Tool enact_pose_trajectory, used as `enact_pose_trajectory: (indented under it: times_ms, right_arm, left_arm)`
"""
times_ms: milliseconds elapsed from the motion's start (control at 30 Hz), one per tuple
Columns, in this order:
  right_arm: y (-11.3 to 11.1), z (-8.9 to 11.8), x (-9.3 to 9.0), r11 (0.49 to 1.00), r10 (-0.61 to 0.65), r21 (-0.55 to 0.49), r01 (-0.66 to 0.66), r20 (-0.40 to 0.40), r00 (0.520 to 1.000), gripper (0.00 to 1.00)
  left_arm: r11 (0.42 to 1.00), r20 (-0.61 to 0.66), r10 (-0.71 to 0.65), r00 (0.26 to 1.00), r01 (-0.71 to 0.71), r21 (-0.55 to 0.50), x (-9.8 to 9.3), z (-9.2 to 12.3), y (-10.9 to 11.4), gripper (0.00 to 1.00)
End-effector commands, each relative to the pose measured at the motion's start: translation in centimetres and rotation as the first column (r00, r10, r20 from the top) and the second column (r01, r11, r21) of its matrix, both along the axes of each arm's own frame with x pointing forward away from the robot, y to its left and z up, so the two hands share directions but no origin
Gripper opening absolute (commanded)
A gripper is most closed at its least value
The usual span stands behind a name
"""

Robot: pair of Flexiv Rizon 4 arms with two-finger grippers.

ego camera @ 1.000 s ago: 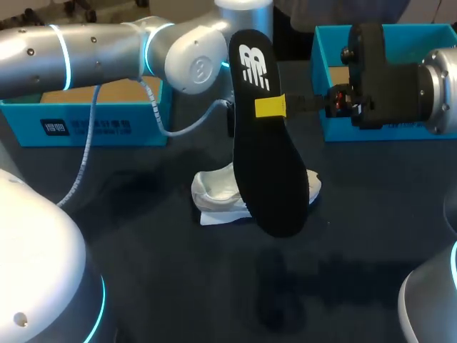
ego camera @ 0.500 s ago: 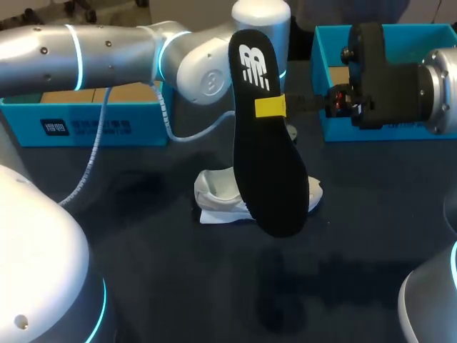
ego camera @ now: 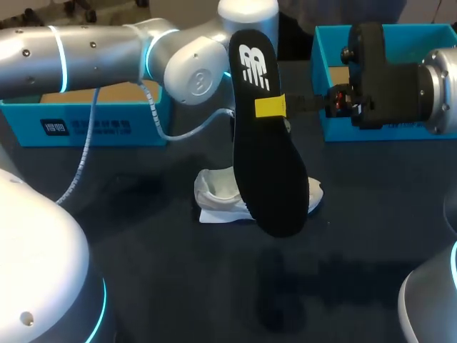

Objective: Take the shoe out of the shoebox, open the shoe tongue, remove and reinsert the insole, then place the shoe into the shoebox

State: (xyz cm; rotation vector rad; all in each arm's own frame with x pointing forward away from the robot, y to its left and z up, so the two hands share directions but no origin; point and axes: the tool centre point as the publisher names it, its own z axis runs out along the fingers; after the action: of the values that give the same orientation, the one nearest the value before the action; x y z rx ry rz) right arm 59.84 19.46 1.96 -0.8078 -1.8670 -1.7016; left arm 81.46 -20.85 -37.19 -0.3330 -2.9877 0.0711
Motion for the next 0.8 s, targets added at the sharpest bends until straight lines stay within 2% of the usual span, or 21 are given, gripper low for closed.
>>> enact_pose_trajectory:
  times_ms: [33,467,500,567,600,633,700,800]
  right_arm:
    - [0.4,0.0,0.1,1.0,-0.001,-0.002,0.001,-0.001,1.0,0.0]
    - [0.4,0.0,0.1,1.0,-0.001,-0.002,0.001,-0.001,1.0,0.0]
    - [0.4,0.0,0.1,1.0,-0.001,-0.002,0.001,-0.001,1.0,0.0]
    - [0.4,0.0,0.1,1.0,-0.001,-0.002,0.001,-0.001,1.0,0.0]
    - [0.4,0.0,0.1,1.0,-0.001,-0.002,0.001,-0.001,1.0,0.0]
    - [0.4,0.0,0.1,1.0,-0.001,-0.002,0.001,-0.001,1.0,0.0]
    - [0.4,0.0,0.1,1.0,-0.001,-0.002,0.001,-0.001,1.0,0.0]
    - [0.4,0.0,0.1,1.0,-0.001,-0.002,0.001,-0.001,1.0,0.0]
  left_arm:
    - [1.0,0.0,0.026,1.0,-0.026,-0.008,0.0,-0.6,0.3,1.0]
    - [0.998,0.013,0.063,0.998,-0.062,-0.024,0.4,-1.2,1.1,1.0]
    - [0.998,0.014,0.065,0.998,-0.065,-0.023,0.5,-1.3,1.1,0.95]
    - [0.997,0.01,0.071,0.997,-0.071,-0.022,0.6,-1.6,1.2,0.74]
    - [0.997,0.001,0.076,0.997,-0.076,-0.031,0.6,-1.7,1.1,0.56]
    - [0.996,-0.012,0.08,0.997,-0.08,-0.04,0.6,-1.8,1.1,0.44]
    - [0.995,-0.01,0.086,0.996,-0.086,-0.04,0.5,-2.0,0.9,0.4]
    - [0.995,-0.025,0.089,0.996,-0.09,-0.043,0.3,-2.1,0.6,0.2]
